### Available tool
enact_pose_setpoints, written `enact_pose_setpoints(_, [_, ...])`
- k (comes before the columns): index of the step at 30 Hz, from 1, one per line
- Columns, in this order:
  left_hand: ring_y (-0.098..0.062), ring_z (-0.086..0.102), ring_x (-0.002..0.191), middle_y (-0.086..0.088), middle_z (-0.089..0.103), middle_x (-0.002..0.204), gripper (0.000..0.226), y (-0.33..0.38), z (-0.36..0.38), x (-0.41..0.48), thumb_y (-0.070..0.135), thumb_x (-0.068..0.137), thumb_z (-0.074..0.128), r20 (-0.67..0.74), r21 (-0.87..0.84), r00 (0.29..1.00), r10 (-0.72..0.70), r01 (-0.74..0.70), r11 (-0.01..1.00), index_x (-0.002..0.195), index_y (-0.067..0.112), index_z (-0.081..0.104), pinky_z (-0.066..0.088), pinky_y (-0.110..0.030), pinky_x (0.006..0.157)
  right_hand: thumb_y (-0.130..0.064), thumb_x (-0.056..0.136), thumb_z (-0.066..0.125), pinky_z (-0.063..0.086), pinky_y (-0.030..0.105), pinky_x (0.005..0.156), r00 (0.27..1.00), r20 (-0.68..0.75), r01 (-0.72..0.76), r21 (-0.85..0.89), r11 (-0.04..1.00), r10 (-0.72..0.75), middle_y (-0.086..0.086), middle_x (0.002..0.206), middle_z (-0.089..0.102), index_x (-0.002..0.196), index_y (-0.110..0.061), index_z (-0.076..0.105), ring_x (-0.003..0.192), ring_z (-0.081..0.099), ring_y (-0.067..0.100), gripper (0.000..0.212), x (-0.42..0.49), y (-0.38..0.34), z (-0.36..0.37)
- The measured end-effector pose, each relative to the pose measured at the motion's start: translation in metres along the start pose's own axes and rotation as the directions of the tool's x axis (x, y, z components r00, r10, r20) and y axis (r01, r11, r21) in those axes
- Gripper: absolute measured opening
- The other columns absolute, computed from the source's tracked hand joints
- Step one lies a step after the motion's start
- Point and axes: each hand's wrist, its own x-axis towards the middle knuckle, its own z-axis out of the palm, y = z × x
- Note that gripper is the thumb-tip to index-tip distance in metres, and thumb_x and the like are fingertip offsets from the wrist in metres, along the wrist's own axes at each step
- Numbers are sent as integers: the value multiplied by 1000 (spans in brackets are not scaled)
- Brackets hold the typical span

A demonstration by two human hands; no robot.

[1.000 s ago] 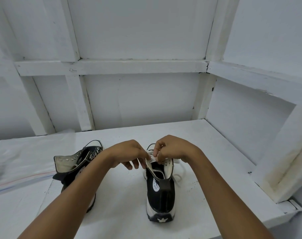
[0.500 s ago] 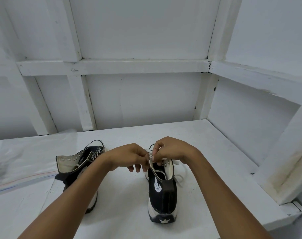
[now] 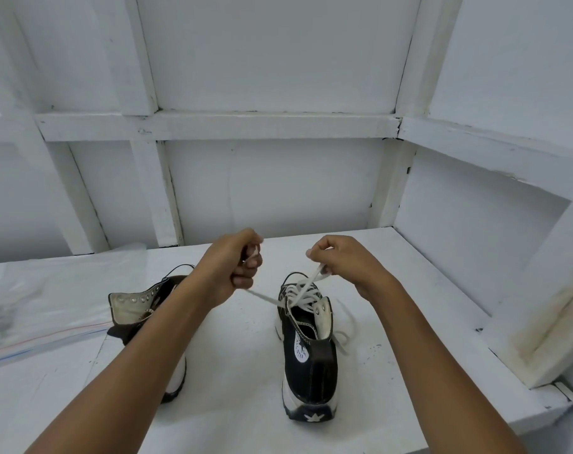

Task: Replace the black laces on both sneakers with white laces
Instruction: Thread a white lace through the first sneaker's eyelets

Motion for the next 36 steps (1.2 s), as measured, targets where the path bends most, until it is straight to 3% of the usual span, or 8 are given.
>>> enact_pose_setpoints(2, [-14,22,47,-4,47,60,23,-7,-2,3,19,91,58,-4,327,1000,-10,11,945,73,10,49,18,-20,43,-20,89,68,46,29,76,999,-31,24,36,999,-23,8,92,67,82,-10,63,72,55,16,13,1,-1,-2])
enact_pose_setpoints(6, [-12,38,54,-1,70,80,14,-17,-3,-4,18,91,60,200,823,955,-219,-43,567,91,7,69,28,-21,45,-20,90,68,45,24,72,995,-89,60,80,995,-53,0,83,64,83,-10,63,66,54,11,13,1,-2,-4])
enact_pose_setpoints(13, [-10,58,72,3,71,75,21,-3,-5,-8,11,85,57,146,684,989,28,-121,719,74,8,74,45,-29,68,-22,90,69,42,25,70,996,-72,64,80,995,-58,-5,72,60,79,-12,62,61,54,11,16,1,1,-5])
enact_pose_setpoints(16, [-20,67,87,-8,76,84,23,0,3,-8,8,88,47,62,336,994,89,-104,936,71,0,61,52,-37,85,-23,88,70,44,28,70,998,56,35,20,999,-36,-2,71,61,84,-10,64,64,57,11,15,-1,6,1])
enact_pose_setpoints(19, [-27,52,53,-13,56,66,24,-1,3,-7,9,89,48,86,-22,996,5,-3,1000,66,9,44,50,-33,57,-24,87,72,45,27,71,982,189,31,-40,999,-23,-8,70,64,94,-8,67,70,58,11,18,-4,11,2])
enact_pose_setpoints(22, [-14,28,46,-7,52,66,22,-12,2,-3,15,92,60,71,366,996,-46,17,930,72,11,52,27,-21,43,-20,84,76,44,27,71,956,292,39,-93,995,-10,-3,68,59,100,-8,69,70,56,11,21,-6,13,0])
enact_pose_setpoints(26, [-13,38,53,-8,71,84,11,-20,0,-5,17,91,60,168,767,964,-204,2,642,95,9,66,29,-23,46,-16,79,80,42,30,73,935,354,29,-148,989,26,1,85,58,104,-12,69,78,54,14,28,-7,15,-3])
enact_pose_setpoints(36, [-12,60,81,0,74,84,24,-7,-9,-6,26,67,60,231,648,973,-24,-135,749,72,4,68,45,-30,79,-14,85,70,52,27,69,902,355,-171,-225,959,244,-4,88,68,114,-9,62,79,61,9,31,-11,25,-18])
